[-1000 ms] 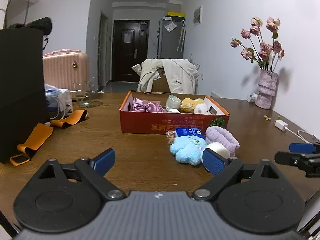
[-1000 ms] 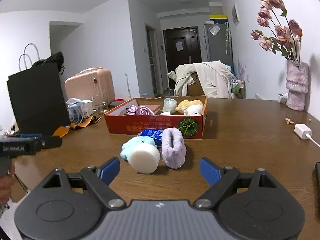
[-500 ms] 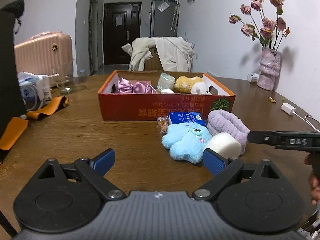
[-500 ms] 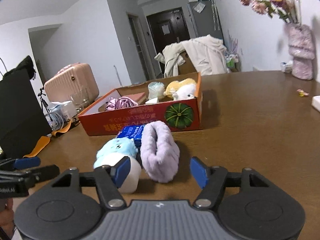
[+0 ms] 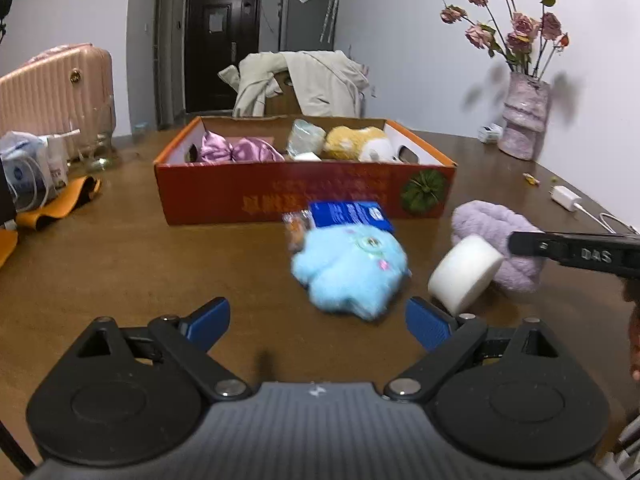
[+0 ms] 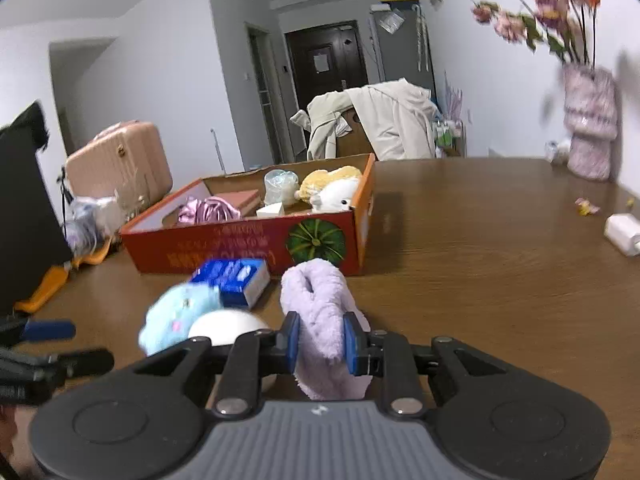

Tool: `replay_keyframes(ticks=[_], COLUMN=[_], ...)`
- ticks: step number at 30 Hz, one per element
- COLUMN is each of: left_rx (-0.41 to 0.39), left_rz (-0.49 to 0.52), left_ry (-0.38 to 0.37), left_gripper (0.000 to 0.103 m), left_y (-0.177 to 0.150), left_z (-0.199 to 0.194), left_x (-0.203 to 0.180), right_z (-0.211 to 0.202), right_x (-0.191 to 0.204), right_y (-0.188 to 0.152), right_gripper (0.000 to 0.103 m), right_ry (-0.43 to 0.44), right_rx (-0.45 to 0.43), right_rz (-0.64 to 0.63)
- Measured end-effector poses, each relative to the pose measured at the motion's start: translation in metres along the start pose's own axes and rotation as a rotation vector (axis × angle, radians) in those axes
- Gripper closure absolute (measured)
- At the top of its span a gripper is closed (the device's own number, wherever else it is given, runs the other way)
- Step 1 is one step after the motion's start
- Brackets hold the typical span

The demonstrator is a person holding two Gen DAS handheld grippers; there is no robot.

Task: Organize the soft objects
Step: 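Close both grippers together on the lavender fuzzy headband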

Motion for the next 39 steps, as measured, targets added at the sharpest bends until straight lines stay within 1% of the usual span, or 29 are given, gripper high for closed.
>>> replay_keyframes(ticks=[2, 3, 7, 10, 11, 12, 13, 14, 15, 17, 18, 19, 22, 26, 28, 30, 31, 33, 35, 38, 39], left_rx=[0.000, 0.002, 0.006, 0.003, 0.001, -0.005, -0.012, -0.021, -0.031, -0.047, -0.049, -0.047, -0.031, -0.006, 0.000, 0.005, 0.009, 0.012, 0.018, 0.038, 0.045], left_rz=[0.006, 0.004, -0.007, -0.016, -0.017, -0.013, -0.007, -0.005, -0.009, -0.024, -0.035, -0.051, -0.073, -0.051, -0.036, -0.033, -0.035, -0.037, -0.036, -0.036, -0.035], left_ry=[-0.001, -0.001, -0.012, -0.036, -0.038, -0.036, -0.032, -0.025, -0.013, 0.014, 0.023, 0.030, 0.025, -0.003, -0.013, -0.022, -0.025, -0.037, -0.056, -0.117, -0.143], left_gripper=[0.007, 0.007, 0.007, 0.007, 0.007, 0.007, 0.007, 0.007, 0.007, 0.007, 0.007, 0.007, 0.007, 0.007, 0.007, 0.007, 0.007, 0.007, 0.010, 0.014, 0.016], left_y=[-0.007, -0.009, -0.020, -0.026, -0.027, -0.029, -0.030, -0.031, -0.033, -0.035, -0.036, -0.036, -0.034, -0.037, -0.036, -0.036, -0.035, -0.032, -0.031, -0.028, -0.028], left_z=[-0.005, -0.007, -0.018, -0.026, -0.028, -0.032, -0.035, -0.039, -0.043, -0.049, -0.051, -0.052, -0.046, -0.037, -0.033, -0.029, -0.027, -0.023, -0.019, -0.016, -0.016], left_x=[-0.002, -0.003, -0.006, -0.012, -0.013, -0.016, -0.018, -0.018, -0.017, -0.010, -0.006, -0.002, 0.004, -0.002, -0.005, -0.006, -0.006, -0.008, -0.010, -0.016, -0.018], right_z=[-0.015, -0.021, -0.044, -0.045, -0.043, -0.040, -0.037, -0.036, -0.038, -0.046, -0.050, -0.053, -0.053, -0.037, -0.029, -0.029, -0.030, -0.035, -0.040, -0.048, -0.051], right_x=[0.005, 0.008, 0.022, 0.046, 0.055, 0.064, 0.075, 0.086, 0.095, 0.100, 0.099, 0.095, 0.083, 0.079, 0.084, 0.088, 0.086, 0.077, 0.057, 0.031, 0.024], right_y=[-0.015, -0.022, -0.050, -0.066, -0.069, -0.070, -0.071, -0.071, -0.070, -0.068, -0.066, -0.065, -0.065, -0.074, -0.079, -0.081, -0.081, -0.079, -0.074, -0.069, -0.068], right_gripper=[0.081, 0.081, 0.081, 0.079, 0.076, 0.076, 0.067, 0.053, 0.049, 0.050, 0.050, 0.050, 0.049, 0.042, 0.043, 0.045, 0.045, 0.045, 0.044, 0.044, 0.044], right_ry=[-0.018, -0.013, 0.109, 0.167, 0.180, 0.185, 0.188, 0.201, 0.227, 0.303, 0.325, 0.317, 0.206, 0.113, 0.110, 0.116, 0.105, 0.061, 0.004, -0.073, -0.073], right_rx=[0.016, 0.027, 0.072, 0.092, 0.099, 0.107, 0.114, 0.112, 0.105, 0.082, 0.074, 0.066, 0.066, 0.081, 0.101, 0.099, 0.101, 0.104, 0.096, 0.076, 0.068], right_rz=[-0.061, -0.089, -0.130, -0.180, -0.186, -0.185, -0.192, -0.219, -0.245, -0.247, -0.233, -0.213, -0.175, -0.148, -0.182, -0.238, -0.257, -0.259, -0.218, -0.160, -0.139])
Point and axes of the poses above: each gripper's, at about its wrist camera, not at the fingertips, and z roughly the way its jaws point, x to its left, y to its top, the point moved 2 cm from there along z, roughly the way its jaws point, and after that the axes turned 12 degrees about x, right-handed, at the moved point
